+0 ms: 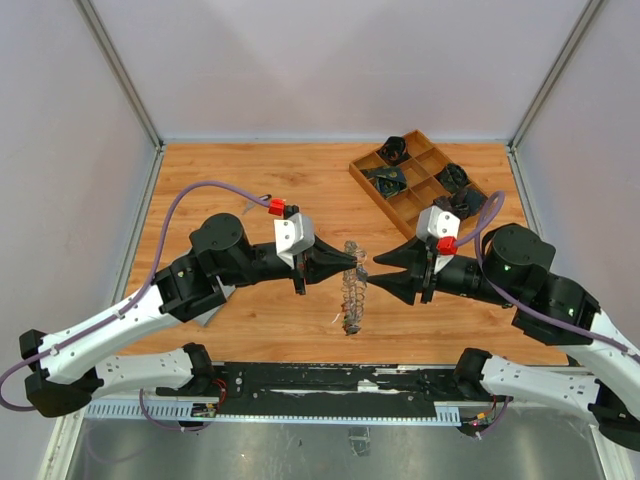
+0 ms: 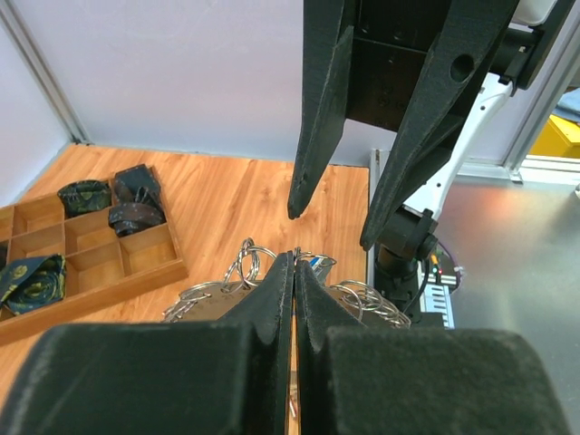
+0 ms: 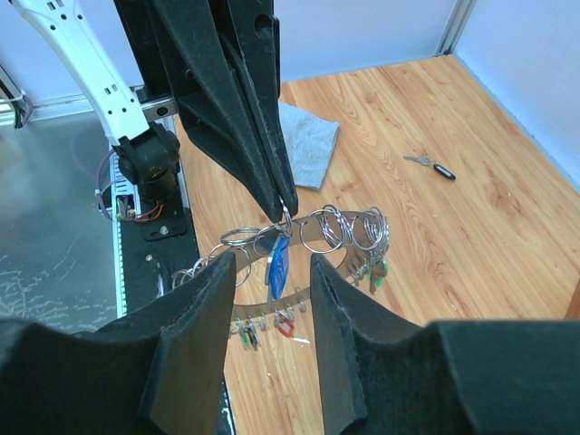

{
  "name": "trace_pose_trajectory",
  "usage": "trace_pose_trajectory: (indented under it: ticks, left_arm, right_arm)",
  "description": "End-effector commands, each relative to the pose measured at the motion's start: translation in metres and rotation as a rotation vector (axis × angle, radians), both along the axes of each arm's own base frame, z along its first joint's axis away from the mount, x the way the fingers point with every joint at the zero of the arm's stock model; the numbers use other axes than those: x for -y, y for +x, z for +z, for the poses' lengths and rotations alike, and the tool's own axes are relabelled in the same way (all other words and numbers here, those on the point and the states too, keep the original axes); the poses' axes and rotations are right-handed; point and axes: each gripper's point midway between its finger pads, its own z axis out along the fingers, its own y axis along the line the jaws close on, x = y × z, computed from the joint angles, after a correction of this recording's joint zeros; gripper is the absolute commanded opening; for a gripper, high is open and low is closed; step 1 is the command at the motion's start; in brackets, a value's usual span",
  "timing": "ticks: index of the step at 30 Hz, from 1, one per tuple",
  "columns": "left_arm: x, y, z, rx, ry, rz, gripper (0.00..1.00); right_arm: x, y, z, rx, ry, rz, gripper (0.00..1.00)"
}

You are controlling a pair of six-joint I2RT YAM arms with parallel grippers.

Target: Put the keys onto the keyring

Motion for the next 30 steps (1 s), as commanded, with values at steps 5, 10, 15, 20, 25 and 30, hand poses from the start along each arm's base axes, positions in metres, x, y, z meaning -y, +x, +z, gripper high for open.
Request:
trace_pose_trajectory:
  ticks: [5,10,15,20,25,30]
  left_arm:
    - [-0.008,-0.007,0.041,0.064,-0.12,-0.005,0.0]
    - [-0.009,-0.008,0.042,0.067,-0.122,-0.006,0.0]
    - [-0.009,-0.008,0.042,0.067,-0.123,-0.005,0.0]
    - [-0.011,-0.008,0.043,0.069,-0.123,-0.002,0.0]
    - [-0.011,-0.008,0.041,0.068,-0.121,0.0,0.01]
    - [-0.011,-0.008,0.041,0.07,-0.12,-0.001,0.01]
  right_arm:
    - [-0.012,-0.004,-0.008,-0.022,-0.013,0.044,0.41]
    - [-0.015,-0.004,-0.013,-0.031,-0.026,0.05,0.39]
    - [-0.018,-0.003,-0.017,-0.041,-0.038,0.054,0.31]
    - [-0.016,-0.001,-0.016,-0.039,-0.036,0.039,0.18]
    - [-0.009,0.002,-0.01,-0.025,-0.021,0.005,0.1]
    - [-0.006,0.002,-0.01,-0.024,-0.026,-0.002,0.07]
